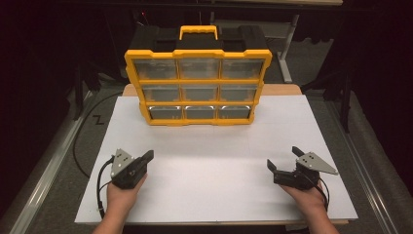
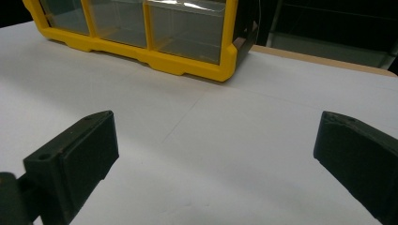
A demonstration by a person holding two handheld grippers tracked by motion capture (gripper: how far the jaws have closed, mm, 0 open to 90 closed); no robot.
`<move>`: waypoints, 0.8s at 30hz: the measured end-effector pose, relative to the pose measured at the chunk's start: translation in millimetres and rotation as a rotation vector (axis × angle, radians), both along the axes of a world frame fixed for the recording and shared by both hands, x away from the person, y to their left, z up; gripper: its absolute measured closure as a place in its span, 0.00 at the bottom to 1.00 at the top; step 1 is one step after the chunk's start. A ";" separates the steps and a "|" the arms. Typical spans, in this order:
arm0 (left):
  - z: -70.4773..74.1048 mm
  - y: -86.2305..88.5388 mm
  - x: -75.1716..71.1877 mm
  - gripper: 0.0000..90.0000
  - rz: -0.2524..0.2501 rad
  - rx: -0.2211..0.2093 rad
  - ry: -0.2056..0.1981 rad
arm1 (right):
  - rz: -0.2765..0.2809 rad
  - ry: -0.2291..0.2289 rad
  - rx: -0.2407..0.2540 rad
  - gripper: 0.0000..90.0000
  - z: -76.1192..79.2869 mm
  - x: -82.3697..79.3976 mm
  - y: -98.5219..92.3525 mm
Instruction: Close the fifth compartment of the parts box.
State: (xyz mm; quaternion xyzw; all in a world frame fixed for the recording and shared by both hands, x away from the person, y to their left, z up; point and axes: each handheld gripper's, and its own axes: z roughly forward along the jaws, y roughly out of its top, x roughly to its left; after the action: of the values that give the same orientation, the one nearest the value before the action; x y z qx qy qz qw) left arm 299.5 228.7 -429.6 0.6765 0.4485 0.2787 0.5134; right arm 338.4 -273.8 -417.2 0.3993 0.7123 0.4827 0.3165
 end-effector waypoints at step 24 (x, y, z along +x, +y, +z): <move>-4.2 8.9 3.4 0.52 0.021 -0.002 0.004 | -0.021 0.021 0.022 0.02 -2.2 -0.2 -3.6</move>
State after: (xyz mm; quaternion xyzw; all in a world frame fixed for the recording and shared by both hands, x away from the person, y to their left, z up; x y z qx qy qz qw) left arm 302.9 237.6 -433.8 0.6717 0.4569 0.2822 0.5103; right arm 338.2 -277.4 -419.4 0.4150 0.7062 0.4829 0.3096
